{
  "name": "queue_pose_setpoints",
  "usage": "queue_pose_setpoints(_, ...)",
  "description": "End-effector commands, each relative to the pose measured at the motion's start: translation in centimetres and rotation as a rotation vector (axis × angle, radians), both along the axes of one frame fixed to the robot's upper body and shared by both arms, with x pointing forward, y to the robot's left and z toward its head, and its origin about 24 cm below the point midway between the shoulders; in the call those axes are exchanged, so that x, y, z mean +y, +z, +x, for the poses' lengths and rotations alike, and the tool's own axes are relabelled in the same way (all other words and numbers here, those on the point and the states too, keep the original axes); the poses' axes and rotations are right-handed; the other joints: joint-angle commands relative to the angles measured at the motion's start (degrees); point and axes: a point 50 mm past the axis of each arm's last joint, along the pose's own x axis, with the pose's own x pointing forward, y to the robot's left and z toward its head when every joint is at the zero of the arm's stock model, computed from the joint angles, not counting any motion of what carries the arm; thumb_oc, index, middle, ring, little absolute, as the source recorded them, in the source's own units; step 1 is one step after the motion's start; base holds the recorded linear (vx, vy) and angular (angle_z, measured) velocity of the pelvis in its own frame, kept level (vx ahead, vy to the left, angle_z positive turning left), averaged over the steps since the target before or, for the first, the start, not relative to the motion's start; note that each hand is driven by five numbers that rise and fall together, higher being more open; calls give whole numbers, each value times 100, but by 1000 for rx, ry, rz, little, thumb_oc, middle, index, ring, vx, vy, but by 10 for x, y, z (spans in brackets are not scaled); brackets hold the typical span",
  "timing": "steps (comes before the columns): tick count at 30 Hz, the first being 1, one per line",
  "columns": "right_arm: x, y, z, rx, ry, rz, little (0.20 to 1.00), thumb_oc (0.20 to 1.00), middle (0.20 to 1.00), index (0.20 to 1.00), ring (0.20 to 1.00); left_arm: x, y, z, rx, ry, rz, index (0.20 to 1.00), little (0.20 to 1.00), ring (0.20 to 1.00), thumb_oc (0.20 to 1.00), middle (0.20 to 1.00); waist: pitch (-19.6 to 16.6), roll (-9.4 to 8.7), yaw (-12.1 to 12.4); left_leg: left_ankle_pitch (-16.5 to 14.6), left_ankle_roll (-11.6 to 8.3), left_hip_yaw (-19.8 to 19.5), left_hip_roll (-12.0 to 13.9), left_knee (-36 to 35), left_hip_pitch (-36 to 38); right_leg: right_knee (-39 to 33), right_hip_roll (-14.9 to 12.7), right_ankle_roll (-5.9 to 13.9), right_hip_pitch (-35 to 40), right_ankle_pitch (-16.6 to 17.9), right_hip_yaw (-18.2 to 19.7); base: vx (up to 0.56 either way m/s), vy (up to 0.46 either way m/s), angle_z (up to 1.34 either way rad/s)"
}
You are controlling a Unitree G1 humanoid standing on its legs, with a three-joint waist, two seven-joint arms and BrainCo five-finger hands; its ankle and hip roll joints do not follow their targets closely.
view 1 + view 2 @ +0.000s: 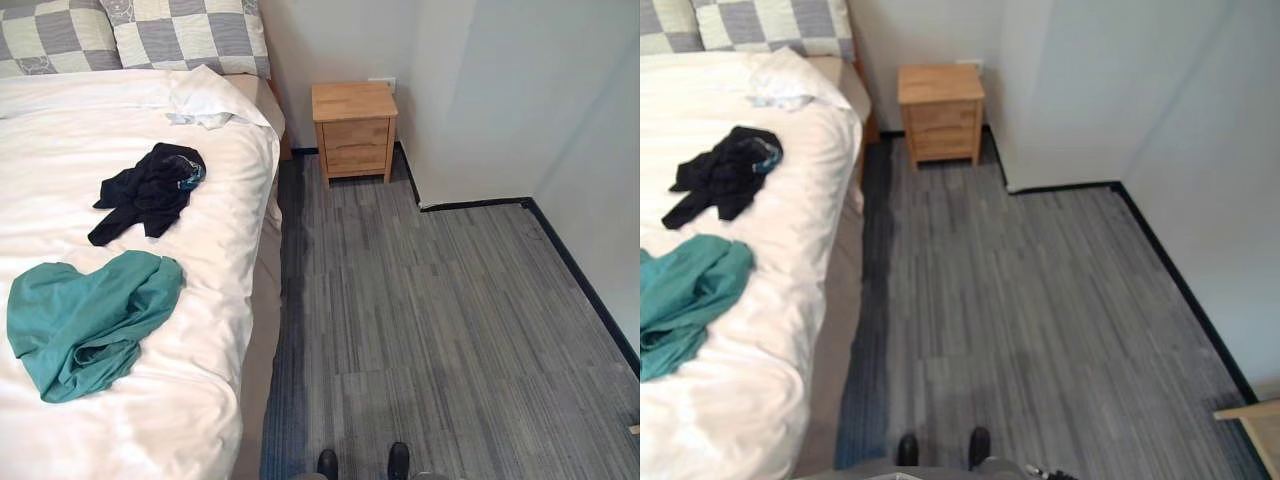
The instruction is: Tidy up the quilt and then pick up the clothes from the bed and put them into the laundry hamper.
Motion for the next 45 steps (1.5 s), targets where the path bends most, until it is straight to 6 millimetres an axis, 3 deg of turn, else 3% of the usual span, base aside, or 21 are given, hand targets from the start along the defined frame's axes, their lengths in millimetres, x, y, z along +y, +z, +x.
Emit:
queue_pose_setpoints(1, -3, 2, 10, -10, 3, 6, 1000, 1000, 1000, 1000, 1000, -15, -2, 10, 14, -5, -62, 1000, 1000, 1000, 1000, 1000, 209, -211, 59, -398, -24, 43, -91, 583, -365, 543, -497, 544, 370, -562, -121, 145, 188, 2)
queue_pose_setpoints(4, -4, 2, 12, -13, -17, 9, 1000, 1000, 1000, 1000, 1000, -14, -2, 12, 17, -22, -89, 1000, 1000, 1000, 1000, 1000, 313, -182, 125, -562, 192, 108, -145, 999, -566, 1356, -708, 525, 316, -949, -260, 117, 182, 1)
queue_pose_setpoints(5, -3, 2, 12, -4, -35, 12, 1000, 1000, 1000, 1000, 1000, -14, -2, 14, 19, -32, -101, 1000, 1000, 1000, 1000, 1000, 427, -127, 69, -618, 346, 95, -173, 1081, -522, 2311, -828, 556, -2, -889, -241, 108, 168, 0)
queue_pose_setpoints(6, -3, 2, 12, -4, -35, 12, 1000, 1000, 1000, 1000, 1000, -14, -2, 14, 18, -32, -101, 1000, 1000, 1000, 1000, 1000, 409, -125, 69, -610, 347, 95, -172, 1079, -543, 2309, -826, 556, -24, -880, -241, 300, 304, 1)
queue_pose_setpoints(7, -3, 1, 5, 21, -51, 23, 1000, 1000, 1000, 1000, 1000, -11, -2, 12, 37, -45, -91, 1000, 1000, 1000, 1000, 1000, 597, 25, -111, -712, 499, 143, -173, 1098, -335, 3889, -966, 588, -762, -579, -106, 278, 199, 4)
queue_pose_setpoints(9, -3, 1, 2, 37, -40, 32, 1000, 1000, 1000, 1000, 1000, -9, -1, 11, 41, -33, -84, 1000, 1000, 1000, 1000, 1000, 666, 32, -154, -790, 502, 258, -184, 1125, -218, 3977, -1063, 623, -965, -376, -130, 247, 104, 10)
queue_pose_setpoints(11, -1, 0, -1, 48, -34, 36, 1000, 1000, 1000, 1000, 1000, -7, -1, 9, 47, -33, -84, 1000, 1000, 1000, 1000, 1000, 722, 4, -180, -889, 470, 358, -214, 1150, -98, 3620, -1108, 691, -1036, -141, -224, 357, -158, 16)
queue_pose_setpoints(12, 2, -1, 0, 37, -52, 52, 1000, 1000, 1000, 1000, 1000, -3, 0, 13, 33, -76, -73, 1000, 1000, 1000, 1000, 1000, 873, -111, -264, -1166, 341, 397, -256, 1234, 67, 1947, -1028, 796, -1114, 125, -387, 494, -293, 3)
queue_pose_setpoints(16, 5, -1, 5, 29, -75, 62, 1000, 1000, 1000, 1000, 1000, 0, 0, 9, 25, -90, -47, 1000, 1000, 1000, 1000, 1000, 1012, -98, -533, -1413, 298, 114, -303, 1302, 262, 11, -818, 965, -1527, 421, -7, 669, -304, 4)
queue_pose_setpoints(20, 5, -3, -20, 113, -75, 62, 1000, 1000, 1000, 1000, 1000, -4, -2, -10, 72, -100, -43, 1000, 1000, 1000, 1000, 1000, 920, -42, -837, -2018, 185, -46, -294, 1744, 877, 318, -732, 895, -1551, 407, 474, 948, -322, 45)
queue_pose_setpoints(22, -1, -3, -32, 115, -68, 32, 1000, 1000, 1000, 1000, 1000, -11, -4, -17, 81, -164, -70, 1000, 1000, 1000, 1000, 1000, 568, 236, -968, -1227, -227, 96, 121, 2289, 1415, 876, -479, 643, -1466, 247, 325, 1062, -340, 92)
queue_pose_setpoints(24, -12, 0, -24, 68, -40, 4, 1000, 1000, 1000, 1000, 1000, -16, -4, -14, 49, -134, -68, 1000, 1000, 1000, 1000, 1000, 473, 231, -956, -214, -424, 224, 349, 3306, 984, 857, -283, 406, -1123, 116, 271, 592, -239, 59)
queue_pose_setpoints(25, -15, 1, -22, 53, -33, -3, 1000, 1000, 1000, 1000, 1000, -16, -4, -12, 42, -125, -68, 1000, 1000, 1000, 1000, 1000, 465, 221, -947, -122, -443, 224, 377, 3460, 854, 838, -262, 365, -1062, 105, 284, 410, -257, 16)
queue_pose_setpoints(27, -27, 6, -8, -25, -37, -17, 1000, 1000, 1000, 1000, 1000, -18, -3, -1, 17, -136, -62, 1000, 1000, 1000, 1000, 1000, 630, 16, -655, -110, -330, 218, 32, 4427, -769, 734, -352, 190, -526, -149, 176, 317, -187, 15)
queue_pose_setpoints(30, -33, 13, 20, -145, -7, -22, 1000, 1000, 1000, 1000, 1000, -13, -2, -3, 22, -98, -50, 1000, 1000, 1000, 1000, 1000, 903, -34, -272, -209, -120, 309, -343, 3705, -1843, 596, -226, 163, 118, -424, 160, 393, -56, -5)
queue_pose_setpoints(34, -31, 18, 40, -210, 26, -15, 1000, 1000, 1000, 1000, 1000, -7, -3, -14, 75, -78, -50, 1000, 1000, 1000, 1000, 1000, 909, 27, 27, 424, -177, 182, 54, 965, -2121, 634, -82, 192, 560, -733, 287, 516, 89, -39)
queue_pose_setpoints(37, -27, 18, 45, -223, 55, -18, 1000, 1000, 1000, 1000, 1000, -11, -4, -19, 81, -41, -59, 1000, 1000, 1000, 1000, 1000, 940, 34, 103, 490, -240, 139, 240, 346, -2129, 801, -166, 256, 827, -1081, 394, 491, 177, -46)
queue_pose_setpoints(41, -16, 15, 44, -192, 97, -25, 1000, 1000, 1000, 1000, 1000, -10, -4, -22, 82, -3, -57, 1000, 1000, 1000, 1000, 1000, 810, 45, 216, 365, -256, 592, 464, 623, -2039, 1464, -467, 569, 1392, -1749, 51, 471, 168, -47)
queue_pose_setpoints(43, -7, 10, 30, -167, 70, -4, 1000, 1000, 1000, 1000, 1000, -3, -3, -20, 64, -36, -26, 1000, 1000, 1000, 1000, 1000, 711, 8, 313, 268, -31, 593, 215, 1200, -2017, 3001, -864, 663, 1355, -1374, -290, 693, 230, -27)
queue_pose_setpoints(44, -7, 10, 30, -167, 68, -2, 1000, 1000, 1000, 1000, 1000, -2, -3, -20, 62, -38, -24, 1000, 1000, 1000, 1000, 1000, 707, 8, 309, 256, -8, 600, 195, 1218, -1997, 3120, -894, 669, 1313, -1312, -298, 737, 344, -35)
queue_pose_setpoints(45, -1, 8, 26, -168, 55, 2, 1000, 1000, 1000, 1000, 1000, 2, -1, -15, 34, -36, -6, 1000, 1000, 1000, 1000, 1000, 729, 28, 200, 128, 167, 670, 33, 1231, -1668, 4107, -1168, 681, 751, -762, -279, 453, 246, -42)
